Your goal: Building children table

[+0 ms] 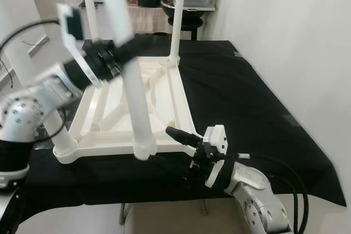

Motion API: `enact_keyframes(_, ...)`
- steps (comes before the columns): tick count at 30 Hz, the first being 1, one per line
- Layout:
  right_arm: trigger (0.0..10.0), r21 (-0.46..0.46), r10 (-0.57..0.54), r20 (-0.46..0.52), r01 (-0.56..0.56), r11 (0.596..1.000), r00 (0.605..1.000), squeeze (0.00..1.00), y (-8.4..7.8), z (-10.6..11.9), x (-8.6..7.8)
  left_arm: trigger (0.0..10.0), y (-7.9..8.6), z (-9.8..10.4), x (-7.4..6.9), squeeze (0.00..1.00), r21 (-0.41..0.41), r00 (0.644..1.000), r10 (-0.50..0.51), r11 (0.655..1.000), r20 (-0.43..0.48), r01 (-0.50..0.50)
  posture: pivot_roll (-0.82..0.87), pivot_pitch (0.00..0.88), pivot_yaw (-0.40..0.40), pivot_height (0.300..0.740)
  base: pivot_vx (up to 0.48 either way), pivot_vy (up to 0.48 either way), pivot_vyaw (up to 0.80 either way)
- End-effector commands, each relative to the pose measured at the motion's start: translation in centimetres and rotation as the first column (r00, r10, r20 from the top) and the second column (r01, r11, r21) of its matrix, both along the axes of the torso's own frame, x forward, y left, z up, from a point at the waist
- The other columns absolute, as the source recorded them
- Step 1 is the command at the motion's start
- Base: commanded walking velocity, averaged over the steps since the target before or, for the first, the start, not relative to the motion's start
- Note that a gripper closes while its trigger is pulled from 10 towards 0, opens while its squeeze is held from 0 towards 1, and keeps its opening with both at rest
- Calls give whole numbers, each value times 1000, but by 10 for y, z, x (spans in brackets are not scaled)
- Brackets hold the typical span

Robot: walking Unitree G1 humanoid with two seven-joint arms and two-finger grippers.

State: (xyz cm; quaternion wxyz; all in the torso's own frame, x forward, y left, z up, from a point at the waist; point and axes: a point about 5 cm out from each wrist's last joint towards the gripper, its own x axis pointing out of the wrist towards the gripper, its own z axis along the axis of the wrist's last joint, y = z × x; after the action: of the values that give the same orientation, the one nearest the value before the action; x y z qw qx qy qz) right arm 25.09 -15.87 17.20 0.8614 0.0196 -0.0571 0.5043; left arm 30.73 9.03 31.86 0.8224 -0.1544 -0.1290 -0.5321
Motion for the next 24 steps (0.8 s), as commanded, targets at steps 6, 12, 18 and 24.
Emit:
enact_keyframes(6,10000,-96,-13,82,21,995,997,1000,18,7,12,0,-25,-14,-18,0,75,991,-131,989,21,129,-43,0,-6,740,0,0,0)
enact_keyframes(12,10000,-190,-54,25,58,980,998,898,33,-2,22,0,-31,-19,-20,0,97,989,-144,985,32,140,-38,0,-8,740,0,0,0)
enact_keyframes(18,10000,-180,-39,-54,29,983,998,0,51,-3,27,0,-37,-26,-20,0,135,989,-139,982,55,131,-36,0,-13,740,0,0,0)
enact_keyframes(24,10000,-168,-67,-94,50,984,993,0,62,-1,35,0,-43,-32,-23,0,172,988,-137,977,77,122,-36,0,-20,740,0,0,0)
